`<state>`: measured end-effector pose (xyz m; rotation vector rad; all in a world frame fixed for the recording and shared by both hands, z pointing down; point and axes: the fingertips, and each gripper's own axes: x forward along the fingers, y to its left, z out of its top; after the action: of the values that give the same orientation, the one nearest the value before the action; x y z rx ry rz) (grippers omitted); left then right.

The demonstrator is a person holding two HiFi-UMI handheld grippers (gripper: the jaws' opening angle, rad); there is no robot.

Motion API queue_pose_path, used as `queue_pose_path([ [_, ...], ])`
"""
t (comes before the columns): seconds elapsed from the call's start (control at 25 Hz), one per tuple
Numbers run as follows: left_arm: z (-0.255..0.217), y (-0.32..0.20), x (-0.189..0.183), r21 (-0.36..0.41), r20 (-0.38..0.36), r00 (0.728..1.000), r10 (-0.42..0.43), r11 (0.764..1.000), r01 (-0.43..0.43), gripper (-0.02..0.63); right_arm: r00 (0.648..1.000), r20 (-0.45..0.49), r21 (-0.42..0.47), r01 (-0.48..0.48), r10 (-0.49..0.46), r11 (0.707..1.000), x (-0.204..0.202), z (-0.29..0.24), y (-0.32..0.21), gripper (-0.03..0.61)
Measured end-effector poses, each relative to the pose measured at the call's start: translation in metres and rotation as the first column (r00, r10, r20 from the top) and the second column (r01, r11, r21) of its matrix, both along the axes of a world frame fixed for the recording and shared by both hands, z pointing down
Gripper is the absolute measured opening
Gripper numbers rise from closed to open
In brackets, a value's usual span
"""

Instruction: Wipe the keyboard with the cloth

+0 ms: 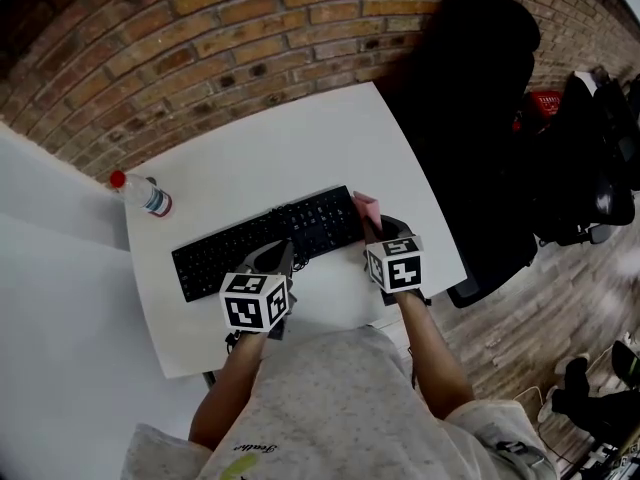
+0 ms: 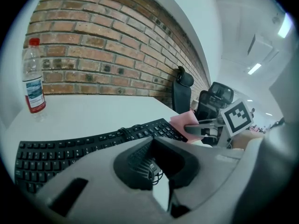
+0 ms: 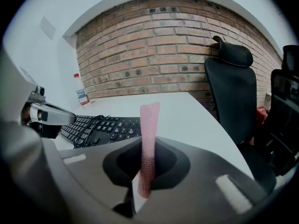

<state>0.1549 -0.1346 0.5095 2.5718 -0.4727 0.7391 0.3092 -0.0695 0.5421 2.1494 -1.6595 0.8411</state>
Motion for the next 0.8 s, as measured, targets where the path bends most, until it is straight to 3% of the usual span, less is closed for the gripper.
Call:
queue_pose_path([
  [0.8,0.008,-0.031,-0.002,-0.021,0.003,0.99,-0.143,0.99,0.143,-0.003,0.993,-0.017,-0.015,0.12,-0.121,0.993,0.02,-0.002,-0.045,0.023],
])
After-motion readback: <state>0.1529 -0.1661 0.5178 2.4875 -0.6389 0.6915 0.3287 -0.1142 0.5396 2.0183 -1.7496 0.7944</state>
